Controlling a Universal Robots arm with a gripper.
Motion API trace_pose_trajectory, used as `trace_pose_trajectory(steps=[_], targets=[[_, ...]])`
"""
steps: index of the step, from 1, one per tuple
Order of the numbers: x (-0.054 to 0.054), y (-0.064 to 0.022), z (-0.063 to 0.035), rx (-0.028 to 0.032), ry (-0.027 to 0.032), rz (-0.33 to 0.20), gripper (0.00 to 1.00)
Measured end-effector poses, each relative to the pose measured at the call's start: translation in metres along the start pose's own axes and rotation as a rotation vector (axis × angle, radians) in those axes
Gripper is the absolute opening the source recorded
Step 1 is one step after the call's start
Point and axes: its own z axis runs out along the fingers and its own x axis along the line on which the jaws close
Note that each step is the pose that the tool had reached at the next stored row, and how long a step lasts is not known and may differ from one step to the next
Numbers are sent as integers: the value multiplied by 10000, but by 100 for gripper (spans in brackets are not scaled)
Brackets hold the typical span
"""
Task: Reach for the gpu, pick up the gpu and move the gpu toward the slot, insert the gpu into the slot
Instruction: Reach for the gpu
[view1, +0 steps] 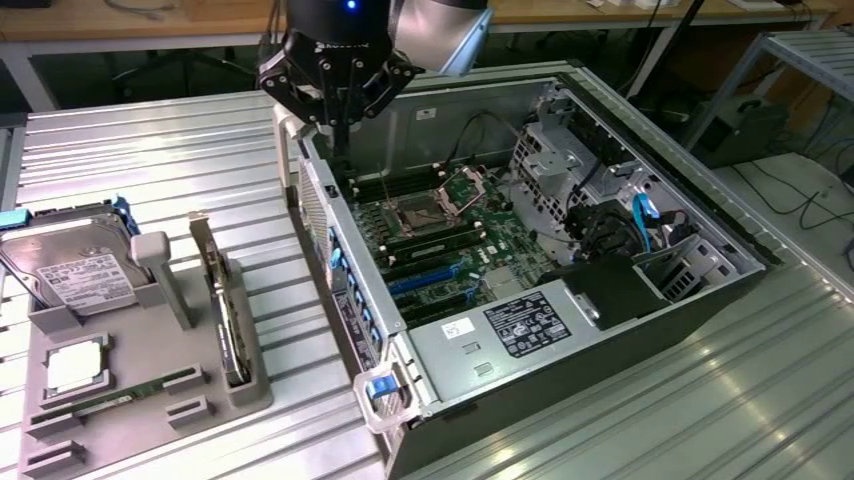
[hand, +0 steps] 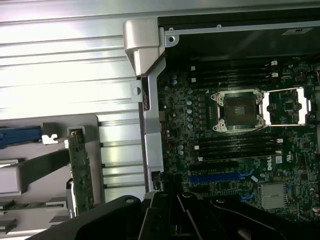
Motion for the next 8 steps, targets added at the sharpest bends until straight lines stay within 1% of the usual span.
trace_pose_trajectory(steps=[8], targets=[[66,-5,-2,0,0,0,11]])
